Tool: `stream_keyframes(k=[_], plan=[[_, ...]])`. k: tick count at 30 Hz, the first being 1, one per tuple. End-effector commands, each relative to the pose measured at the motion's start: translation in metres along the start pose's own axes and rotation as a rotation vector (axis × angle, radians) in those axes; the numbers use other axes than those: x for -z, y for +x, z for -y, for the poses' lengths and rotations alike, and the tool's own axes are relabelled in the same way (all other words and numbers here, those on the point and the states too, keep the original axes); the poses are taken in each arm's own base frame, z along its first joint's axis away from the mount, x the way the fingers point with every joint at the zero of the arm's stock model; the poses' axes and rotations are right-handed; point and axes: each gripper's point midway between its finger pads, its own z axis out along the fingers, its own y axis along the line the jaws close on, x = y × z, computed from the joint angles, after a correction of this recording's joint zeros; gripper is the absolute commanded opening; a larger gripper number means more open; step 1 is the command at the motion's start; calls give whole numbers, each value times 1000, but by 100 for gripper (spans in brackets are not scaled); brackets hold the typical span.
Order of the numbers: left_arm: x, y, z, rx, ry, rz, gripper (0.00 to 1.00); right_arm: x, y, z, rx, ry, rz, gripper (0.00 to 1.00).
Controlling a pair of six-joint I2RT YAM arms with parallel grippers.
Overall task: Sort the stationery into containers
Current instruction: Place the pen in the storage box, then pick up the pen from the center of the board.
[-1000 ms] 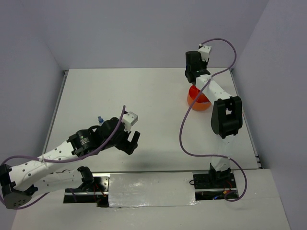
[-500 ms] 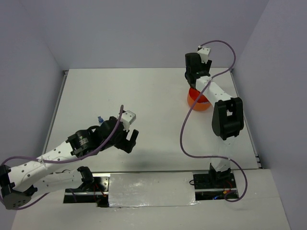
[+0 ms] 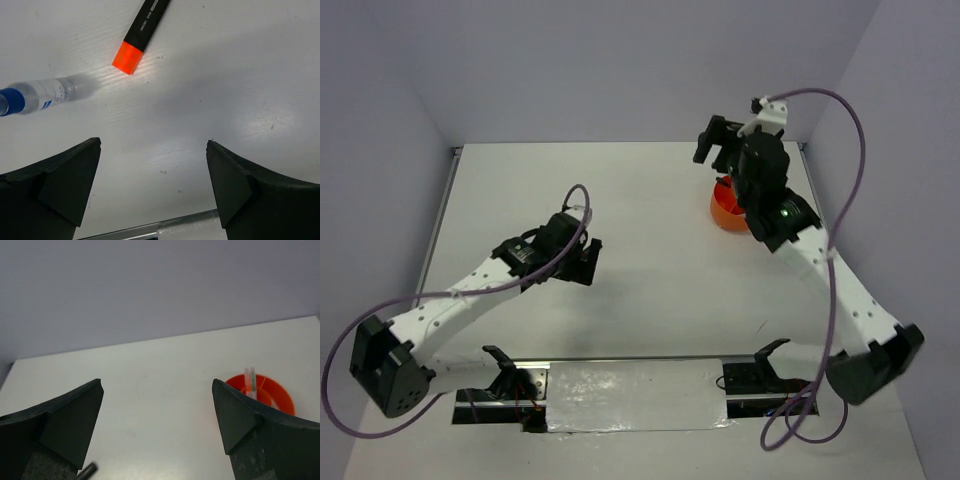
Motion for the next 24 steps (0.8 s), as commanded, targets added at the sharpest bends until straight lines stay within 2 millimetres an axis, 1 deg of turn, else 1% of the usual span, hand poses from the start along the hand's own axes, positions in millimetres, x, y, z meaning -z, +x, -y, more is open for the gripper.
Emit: stream_keyframes(k=[1, 2, 3, 4, 5, 6, 7, 8, 9, 10, 11, 13, 14, 15, 17, 18, 19, 22, 24], plan=[[-7, -26, 5, 10, -25, 10, 99, 36, 46, -11, -30, -171, -127, 97], [-18, -31, 4, 8, -61, -9, 99, 48, 53, -20, -40, -250, -147, 100], [-25, -32, 4, 12, -68, -23, 99, 56, 75, -17, -36, -273, -189, 100], [-34, -32, 5, 7, -63, -39, 99, 72, 67, -19, -70, -318, -161, 100], [-52, -30, 7, 12, -58, -65, 99, 81, 74, -24, -77, -376, -178, 100], [-62, -30, 5, 29, -43, -79, 99, 88, 88, -23, -83, -397, -207, 100], [-81, -32, 2, 40, -43, -83, 99, 100, 92, -24, -91, -440, -214, 100], [-89, -32, 2, 31, -39, -93, 99, 105, 87, -23, -94, -447, -201, 100], [-97, -32, -3, 1, -62, -98, 99, 113, 95, -26, -88, -485, -224, 100], [-111, -24, -6, -22, -82, -137, 99, 120, 96, -24, -84, -494, -232, 100], [-118, -28, -8, -30, -85, -139, 99, 124, 101, -22, -80, -502, -247, 100], [-132, -23, -9, -37, -67, -169, 99, 133, 103, -18, -68, -510, -253, 100], [-138, -26, -12, -39, -61, -156, 99, 136, 106, -17, -65, -515, -262, 100], [-142, -25, -10, -43, -40, -161, 99, 141, 106, -17, -66, -524, -262, 100], [-150, -25, -16, -54, -58, -173, 99, 144, 111, -16, -66, -532, -274, 100], [-154, -22, -17, -61, -61, -187, 99, 146, 110, -15, -70, -535, -266, 100], [-155, -24, -18, -54, -58, -187, 99, 148, 110, -15, -74, -542, -263, 100], [-161, -16, -16, -17, -20, -217, 99, 151, 111, -18, -87, -558, -267, 100], [-162, -9, -12, 1, 2, -238, 99, 152, 106, -21, -96, -572, -264, 100]])
